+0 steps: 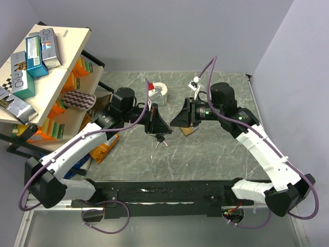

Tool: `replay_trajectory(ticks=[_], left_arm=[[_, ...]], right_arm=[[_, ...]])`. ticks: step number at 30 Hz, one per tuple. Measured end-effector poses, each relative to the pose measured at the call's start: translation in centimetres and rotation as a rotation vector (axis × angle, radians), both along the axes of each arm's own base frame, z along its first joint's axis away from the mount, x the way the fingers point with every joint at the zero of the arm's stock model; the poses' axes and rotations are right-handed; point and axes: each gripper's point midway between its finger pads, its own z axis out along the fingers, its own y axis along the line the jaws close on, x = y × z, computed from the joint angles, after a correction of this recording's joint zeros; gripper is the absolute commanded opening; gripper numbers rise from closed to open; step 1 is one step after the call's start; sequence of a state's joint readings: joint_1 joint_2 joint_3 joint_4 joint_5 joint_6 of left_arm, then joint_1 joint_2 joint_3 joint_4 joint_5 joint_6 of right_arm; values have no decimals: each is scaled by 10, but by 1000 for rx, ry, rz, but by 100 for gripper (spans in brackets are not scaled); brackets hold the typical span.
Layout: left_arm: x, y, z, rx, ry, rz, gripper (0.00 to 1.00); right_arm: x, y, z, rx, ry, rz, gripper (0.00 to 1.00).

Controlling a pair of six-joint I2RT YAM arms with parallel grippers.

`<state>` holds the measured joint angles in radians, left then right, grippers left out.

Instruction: Unlock with the key

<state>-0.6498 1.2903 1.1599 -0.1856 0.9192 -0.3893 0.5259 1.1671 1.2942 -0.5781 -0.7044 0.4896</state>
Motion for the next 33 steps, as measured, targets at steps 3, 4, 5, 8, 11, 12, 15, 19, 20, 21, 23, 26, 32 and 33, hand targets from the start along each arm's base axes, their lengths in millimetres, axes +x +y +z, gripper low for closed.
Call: replay_trajectory(ticks=[3, 4, 5, 8, 11, 12, 15, 19, 20, 21, 23, 26, 32, 33], left_arm=[[-5, 2, 5, -11, 1, -15, 1], [-6, 2, 6, -14, 1, -19, 1], [-7, 2, 7, -16, 5, -21, 1], [-8, 2, 7, -16, 9, -23, 1], [-11, 4, 5, -10, 27, -31, 1], [-11, 4, 5, -9, 31, -31, 1], [-12, 5, 5, -8, 50, -26, 19], [-7, 5, 4, 1, 73, 15, 79], [-3, 6, 3, 6, 89, 39, 90], [1, 8, 3, 8, 96, 55, 93], [13, 15, 4, 4, 123, 103, 93], [39, 31, 8, -13, 193, 217, 93], [70, 44, 24, -18, 461, 440, 90], [70, 43, 27, -25, 511, 453, 89]], right_arm=[[-8, 4, 1, 16, -11, 56, 36], [-10, 5, 1, 18, -13, 71, 34], [-12, 6, 0, 19, -14, 85, 31], [-18, 11, -2, 20, -19, 127, 16], [-19, 11, -3, 16, -26, 144, 0], [-20, 12, -3, 16, -28, 149, 0], [-21, 12, -3, 15, -36, 157, 0], [-17, 11, -4, 6, -46, 141, 0], [-16, 11, -5, 1, -52, 131, 0], [-14, 11, -6, -5, -57, 120, 0], [-7, 10, -7, -31, -93, 81, 0], [2, 7, -9, -91, -185, 19, 0], [1, 21, 3, -212, -467, 7, 0], [-1, 25, 7, -226, -520, 13, 0]])
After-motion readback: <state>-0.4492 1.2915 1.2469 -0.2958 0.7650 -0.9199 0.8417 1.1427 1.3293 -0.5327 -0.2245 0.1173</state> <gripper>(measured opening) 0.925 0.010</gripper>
